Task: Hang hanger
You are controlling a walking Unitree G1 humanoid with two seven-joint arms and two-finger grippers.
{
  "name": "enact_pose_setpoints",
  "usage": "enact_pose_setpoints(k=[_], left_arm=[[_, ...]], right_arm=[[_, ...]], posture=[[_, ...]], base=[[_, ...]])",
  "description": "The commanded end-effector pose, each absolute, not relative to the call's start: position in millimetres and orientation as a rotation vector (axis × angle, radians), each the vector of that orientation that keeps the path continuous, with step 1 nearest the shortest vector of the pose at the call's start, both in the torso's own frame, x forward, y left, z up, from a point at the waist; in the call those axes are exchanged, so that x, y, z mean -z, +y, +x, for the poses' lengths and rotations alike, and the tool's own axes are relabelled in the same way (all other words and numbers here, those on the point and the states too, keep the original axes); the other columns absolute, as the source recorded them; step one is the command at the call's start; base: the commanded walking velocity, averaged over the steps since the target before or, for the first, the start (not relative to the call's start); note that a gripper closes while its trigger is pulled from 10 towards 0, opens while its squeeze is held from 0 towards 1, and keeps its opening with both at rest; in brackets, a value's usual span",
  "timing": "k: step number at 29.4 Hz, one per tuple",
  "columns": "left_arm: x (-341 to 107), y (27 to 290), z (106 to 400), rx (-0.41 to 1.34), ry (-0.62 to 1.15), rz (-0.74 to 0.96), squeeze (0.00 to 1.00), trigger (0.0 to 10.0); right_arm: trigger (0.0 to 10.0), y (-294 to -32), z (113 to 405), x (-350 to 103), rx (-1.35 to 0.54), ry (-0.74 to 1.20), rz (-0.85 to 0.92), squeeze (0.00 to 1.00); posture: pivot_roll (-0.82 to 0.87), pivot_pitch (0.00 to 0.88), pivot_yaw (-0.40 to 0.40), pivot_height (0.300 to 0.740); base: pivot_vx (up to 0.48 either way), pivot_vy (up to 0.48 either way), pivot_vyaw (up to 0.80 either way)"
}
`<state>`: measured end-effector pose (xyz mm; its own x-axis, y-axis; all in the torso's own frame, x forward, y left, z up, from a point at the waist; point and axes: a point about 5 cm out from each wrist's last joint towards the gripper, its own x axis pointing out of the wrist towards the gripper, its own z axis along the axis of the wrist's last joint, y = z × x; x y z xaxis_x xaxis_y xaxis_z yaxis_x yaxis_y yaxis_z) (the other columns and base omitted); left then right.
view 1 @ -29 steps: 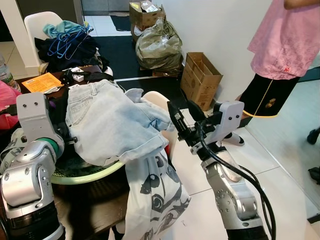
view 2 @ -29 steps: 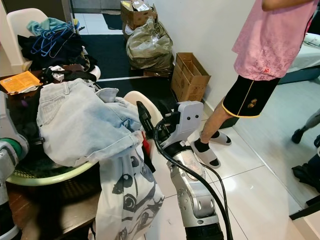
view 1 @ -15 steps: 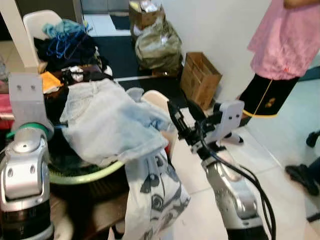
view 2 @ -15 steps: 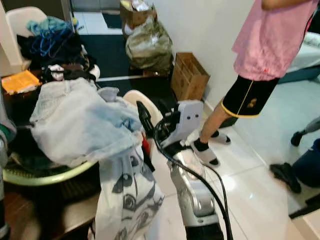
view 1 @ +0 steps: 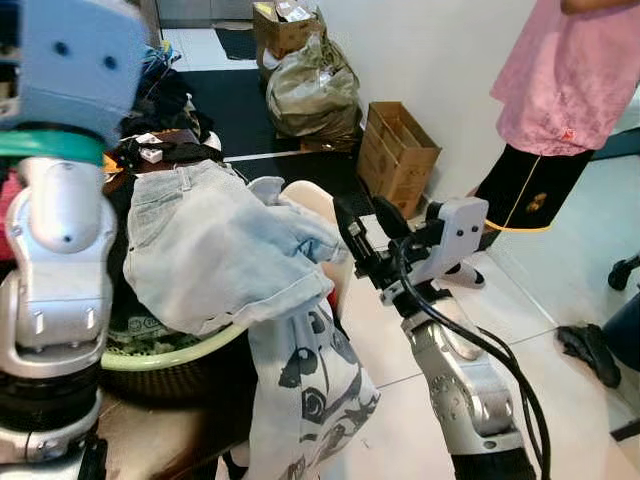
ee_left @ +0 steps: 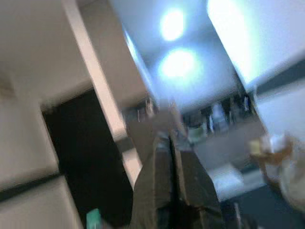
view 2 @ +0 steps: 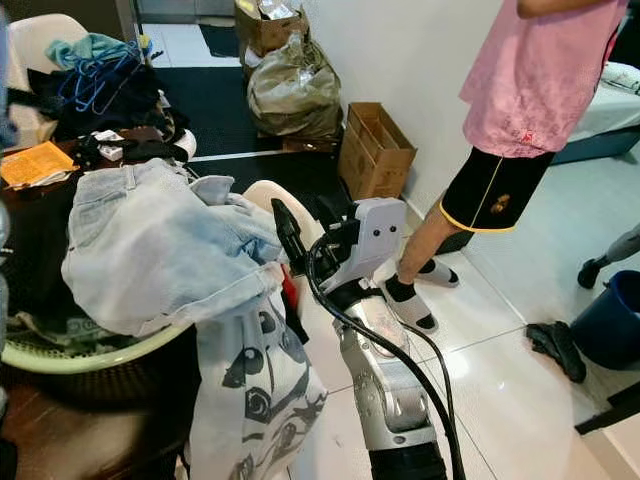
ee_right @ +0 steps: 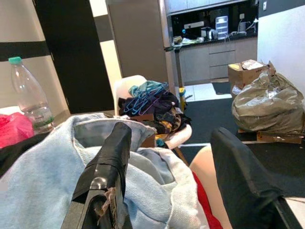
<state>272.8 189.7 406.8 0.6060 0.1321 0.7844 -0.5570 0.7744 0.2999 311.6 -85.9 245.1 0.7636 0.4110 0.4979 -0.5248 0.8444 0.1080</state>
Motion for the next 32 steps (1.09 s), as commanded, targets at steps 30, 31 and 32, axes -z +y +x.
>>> enact_pose_setpoints(k=[30, 31, 32], left_arm=[[-257.2, 249.6, 315.0, -0.358, 0.081, 0.297, 0.00, 10.0], [-257.2, 249.6, 315.0, -0.358, 0.081, 0.297, 0.00, 10.0], [-257.2, 254.6, 311.8, -0.396, 0.077, 0.298, 0.00, 10.0]], right_arm=[[10.0, -91.8, 310.7, -240.0, -0.493, -0.466, 0.236, 0.00], [10.0, -91.8, 310.7, -240.0, -0.493, -0.466, 0.236, 0.00], [10.0, -91.4, 310.8, -239.8, -0.495, -0.464, 0.236, 0.00]], posture=[[0.01, 0.139, -0.014, 0.740], [0.01, 0.139, -0.014, 0.740], [0.01, 0.141, -0.019, 0.740]], base=[[0.000, 0.000, 0.00], [0.000, 0.000, 0.00], [0.000, 0.000, 0.00]])
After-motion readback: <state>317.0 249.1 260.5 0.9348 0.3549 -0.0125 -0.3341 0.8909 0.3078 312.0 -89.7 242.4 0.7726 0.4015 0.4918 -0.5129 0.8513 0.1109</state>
